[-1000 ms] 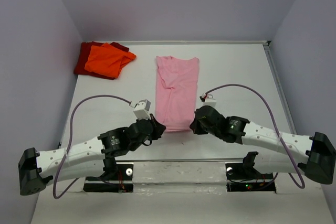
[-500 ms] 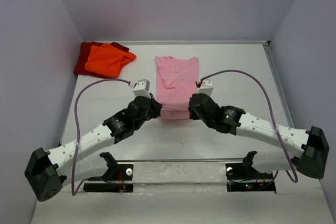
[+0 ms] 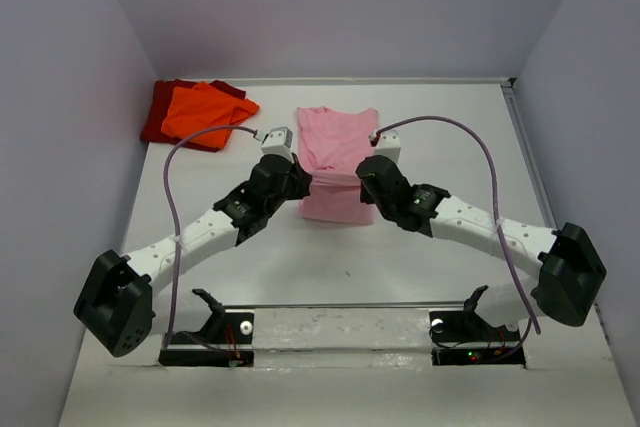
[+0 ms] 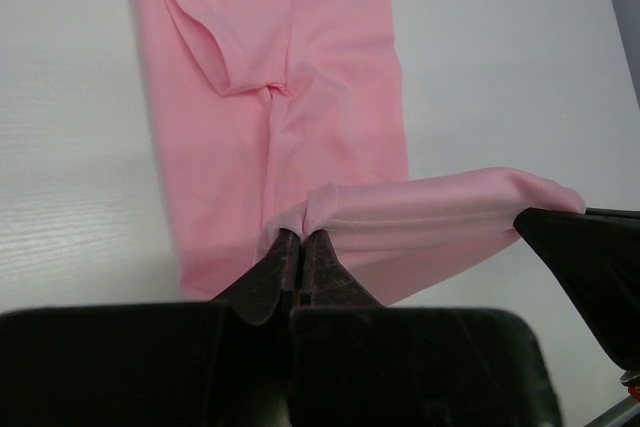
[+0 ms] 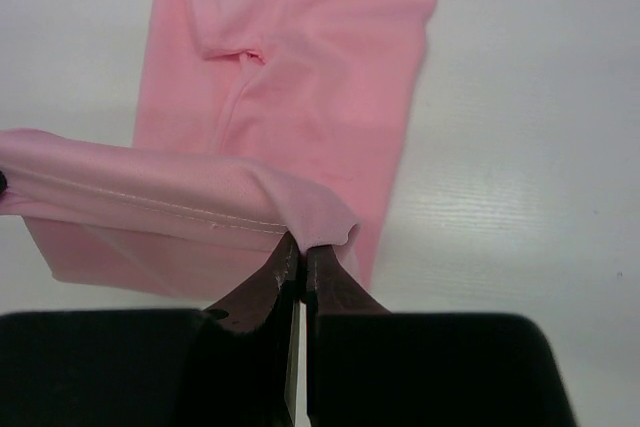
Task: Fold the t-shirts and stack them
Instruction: Fold the folded rectangular tshirt in 1/3 of the way
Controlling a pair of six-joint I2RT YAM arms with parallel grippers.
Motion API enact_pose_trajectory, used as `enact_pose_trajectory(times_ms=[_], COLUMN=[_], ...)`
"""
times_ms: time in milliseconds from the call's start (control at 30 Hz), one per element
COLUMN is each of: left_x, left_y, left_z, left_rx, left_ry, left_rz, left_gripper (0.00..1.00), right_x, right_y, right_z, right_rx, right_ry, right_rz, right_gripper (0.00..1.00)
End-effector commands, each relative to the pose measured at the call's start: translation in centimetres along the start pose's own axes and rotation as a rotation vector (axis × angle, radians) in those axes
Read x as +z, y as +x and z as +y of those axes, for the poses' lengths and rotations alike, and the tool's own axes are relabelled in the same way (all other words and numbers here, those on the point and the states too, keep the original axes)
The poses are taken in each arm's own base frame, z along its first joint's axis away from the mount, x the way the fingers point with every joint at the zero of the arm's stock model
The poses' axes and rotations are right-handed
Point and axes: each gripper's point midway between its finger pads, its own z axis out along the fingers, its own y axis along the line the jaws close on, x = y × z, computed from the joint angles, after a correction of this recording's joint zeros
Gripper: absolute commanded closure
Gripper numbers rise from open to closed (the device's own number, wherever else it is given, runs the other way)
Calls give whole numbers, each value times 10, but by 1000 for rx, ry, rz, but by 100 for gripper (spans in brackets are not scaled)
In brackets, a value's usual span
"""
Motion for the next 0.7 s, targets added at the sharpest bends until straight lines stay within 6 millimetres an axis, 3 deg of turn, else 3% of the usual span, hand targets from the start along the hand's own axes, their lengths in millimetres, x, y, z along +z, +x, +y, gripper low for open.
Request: enact_pose_trajectory(times_ms=[0,267,467,667], left_x=[12,50,86,108], left_y=[-41,-31,-9,3], left_z=[33,53,63,75], left_rx=[35,44,30,25], left_ry=[-150,-249,-283,-293], left_rz=[-127,-113,-56,-28], left_gripper=[100,100,100,100], right_x=[17,58,83,104], right_y=[-20,-1,15,23], right_z=[-50,-45,-43,-48], right_rx=[-77,-113,-125,-126], right_ry=[197,220,218,243], right_rz=[-45,9,40,65], right_gripper=[100,100,100,100])
